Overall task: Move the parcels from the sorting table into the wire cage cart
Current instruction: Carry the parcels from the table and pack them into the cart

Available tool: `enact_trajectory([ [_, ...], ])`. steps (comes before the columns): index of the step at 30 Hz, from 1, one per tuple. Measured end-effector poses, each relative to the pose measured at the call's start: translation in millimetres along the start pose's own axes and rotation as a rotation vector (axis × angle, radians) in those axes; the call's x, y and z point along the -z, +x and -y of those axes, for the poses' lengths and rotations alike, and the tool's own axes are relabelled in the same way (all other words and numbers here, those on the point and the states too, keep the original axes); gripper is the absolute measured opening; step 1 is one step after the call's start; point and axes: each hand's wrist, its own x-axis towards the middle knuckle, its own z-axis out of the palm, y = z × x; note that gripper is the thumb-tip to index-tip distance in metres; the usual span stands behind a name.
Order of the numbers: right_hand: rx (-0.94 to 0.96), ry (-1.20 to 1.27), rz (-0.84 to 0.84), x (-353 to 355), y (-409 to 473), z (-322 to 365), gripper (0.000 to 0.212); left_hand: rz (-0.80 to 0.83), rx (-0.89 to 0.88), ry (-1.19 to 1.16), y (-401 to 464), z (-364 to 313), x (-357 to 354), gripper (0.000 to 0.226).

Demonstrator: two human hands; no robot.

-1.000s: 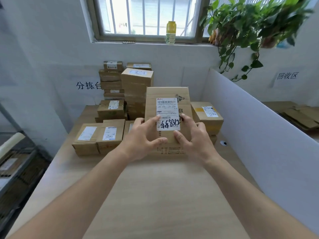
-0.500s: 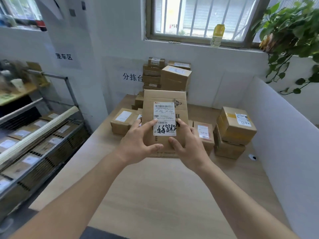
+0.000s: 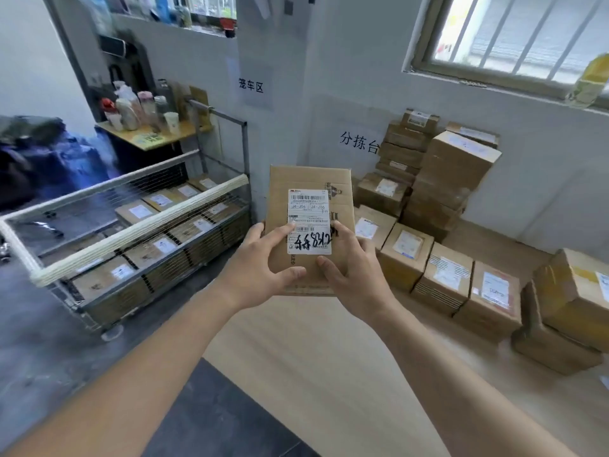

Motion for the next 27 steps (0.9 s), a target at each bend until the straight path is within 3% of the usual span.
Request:
enact_trajectory([
  [14,0.083,0.029,0.139,-240.5,98.3,146.6,0.067,-0.083,0.159,0.041,-0.8,215.2,186.0,0.083],
  [27,0.152,0.076,0.401,-399.9,197.2,225.3,0.070,-0.164,0.432,0.086,12.2,359.7,283.2,0.085],
])
